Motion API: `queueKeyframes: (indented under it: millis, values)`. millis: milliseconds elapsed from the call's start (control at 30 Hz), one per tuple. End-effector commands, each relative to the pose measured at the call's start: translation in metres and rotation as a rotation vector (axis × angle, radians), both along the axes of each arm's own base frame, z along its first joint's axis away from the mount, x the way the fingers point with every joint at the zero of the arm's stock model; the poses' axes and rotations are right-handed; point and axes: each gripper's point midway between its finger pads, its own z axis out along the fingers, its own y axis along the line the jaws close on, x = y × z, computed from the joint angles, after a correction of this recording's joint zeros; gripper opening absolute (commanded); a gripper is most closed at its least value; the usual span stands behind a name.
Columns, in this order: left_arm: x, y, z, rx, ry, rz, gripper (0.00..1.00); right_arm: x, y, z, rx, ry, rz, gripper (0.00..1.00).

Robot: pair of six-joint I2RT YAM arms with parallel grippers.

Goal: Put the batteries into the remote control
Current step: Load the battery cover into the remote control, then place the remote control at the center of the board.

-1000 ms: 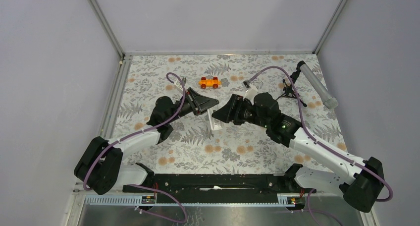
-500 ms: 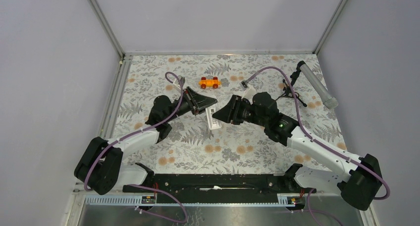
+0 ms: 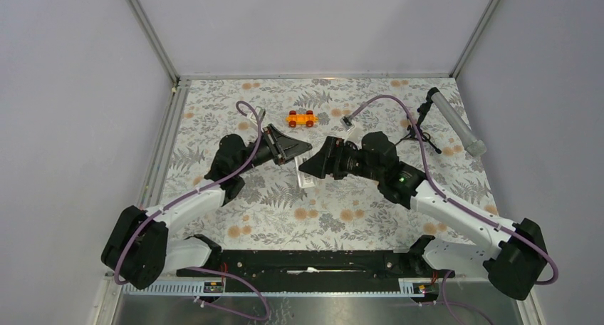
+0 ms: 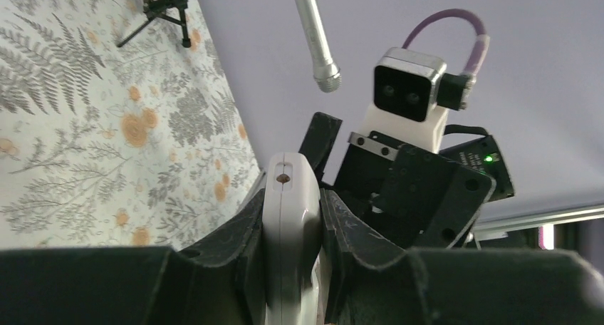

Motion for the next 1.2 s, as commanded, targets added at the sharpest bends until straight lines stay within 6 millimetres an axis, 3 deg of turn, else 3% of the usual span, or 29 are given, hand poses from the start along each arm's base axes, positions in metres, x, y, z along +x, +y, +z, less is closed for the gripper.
queueKeyframes:
  millis: [0,133,400,733,933,1100,1167]
  values:
    - [0.0,0.001,0.023,0.073,-0.19,-0.006,0.0,-0.007,-0.003,0.041,0.081,-0.149,0.04,0.91]
    - [0.007,0.003,0.01,0.15,-0.181,0.021,0.0,-0.005,-0.013,0.038,0.046,-0.207,0.008,0.97]
    - [0.027,0.014,-0.012,0.259,-0.073,0.138,0.0,0.015,-0.011,-0.014,-0.234,-0.204,-0.002,0.96]
    - [0.035,0.015,-0.023,0.261,-0.002,0.173,0.01,0.023,0.025,-0.033,-0.329,-0.239,0.028,0.91]
    - [0.035,0.016,-0.026,0.265,0.018,0.184,0.07,0.033,0.034,-0.047,-0.372,-0.227,0.006,0.76]
    - [0.034,0.019,-0.028,0.274,0.024,0.194,0.16,0.037,0.04,-0.055,-0.379,-0.194,-0.009,0.45]
    - [0.034,0.02,-0.031,0.285,0.03,0.201,0.26,0.037,0.039,-0.055,-0.374,-0.18,-0.022,0.36]
